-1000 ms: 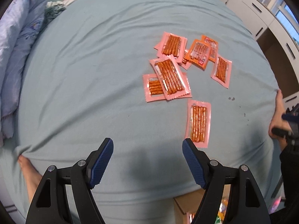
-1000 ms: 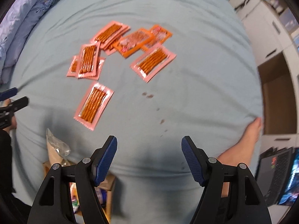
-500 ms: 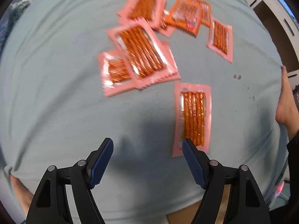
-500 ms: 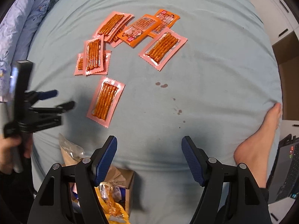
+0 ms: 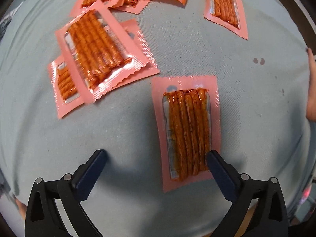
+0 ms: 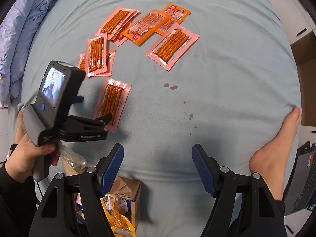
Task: Organize snacks
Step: 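Lower the left gripper onto a pink spicy stick packet and grasp it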
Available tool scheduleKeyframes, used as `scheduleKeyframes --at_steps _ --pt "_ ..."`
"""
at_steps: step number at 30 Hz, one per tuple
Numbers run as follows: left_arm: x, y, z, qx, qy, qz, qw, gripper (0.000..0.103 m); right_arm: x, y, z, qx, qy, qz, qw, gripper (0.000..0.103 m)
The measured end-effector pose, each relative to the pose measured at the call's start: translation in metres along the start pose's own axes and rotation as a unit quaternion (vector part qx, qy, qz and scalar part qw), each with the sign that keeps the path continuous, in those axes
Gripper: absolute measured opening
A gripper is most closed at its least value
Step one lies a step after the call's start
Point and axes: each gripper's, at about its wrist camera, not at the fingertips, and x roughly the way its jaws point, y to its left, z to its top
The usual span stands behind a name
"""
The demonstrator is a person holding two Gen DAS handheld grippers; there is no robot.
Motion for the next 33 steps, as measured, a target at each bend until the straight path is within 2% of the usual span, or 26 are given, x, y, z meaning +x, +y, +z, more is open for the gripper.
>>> scheduleKeyframes --at_steps 3,7,10,11,12,14,15,19,21,26,33 --pt "0.002 0.0 0.004 -0.018 0.003 -0.011 0.9998 0.103 0.002 -0.003 0.0 0.004 0.001 0.002 1.0 0.071" --pt "0.002 -0.001 0.006 -0.015 -0.002 -0.016 0.9998 0.103 0.004 -0.006 0.0 0.007 0.002 -0.001 1.0 0.071" --pt "0.0 0.002 0.002 -0.011 -0.003 -0.025 0.9996 0.092 0.005 -0.008 0.0 0.009 0.002 -0.002 1.0 0.071" --pt "-0.002 0.003 0.0 -0.008 -0.004 -0.029 0.9995 0.08 0.005 -0.009 0.0 0.011 0.003 -0.004 1.0 0.071" --pt "-0.011 0.008 -0.005 -0.004 -0.007 -0.038 0.9992 0.056 0.005 -0.01 -0.001 0.014 0.003 -0.005 1.0 0.071" --pt "-0.02 0.012 -0.003 -0.008 -0.002 -0.074 0.9973 0.017 0.004 -0.012 0.0 0.019 0.001 -0.004 1.0 0.071" --pt "-0.022 0.017 -0.001 -0.016 0.004 -0.08 0.9967 0.01 0.003 -0.013 0.0 0.02 -0.001 -0.003 1.0 0.071" --pt "-0.027 0.023 -0.003 -0.027 0.0 -0.088 0.9958 0.009 0.0 -0.015 0.0 0.021 -0.006 -0.007 1.0 0.071" --pt "-0.028 0.031 -0.009 -0.031 -0.003 -0.092 0.9953 0.004 0.0 -0.016 0.0 0.026 -0.006 -0.008 1.0 0.071" --pt "-0.053 0.048 -0.015 -0.046 -0.024 -0.108 0.9928 0.0 -0.001 -0.017 0.001 0.029 -0.009 -0.01 0.999 0.071" --pt "-0.092 0.075 -0.026 -0.062 -0.062 -0.14 0.9863 0.0 0.0 -0.014 0.003 0.027 -0.009 -0.014 1.0 0.071"
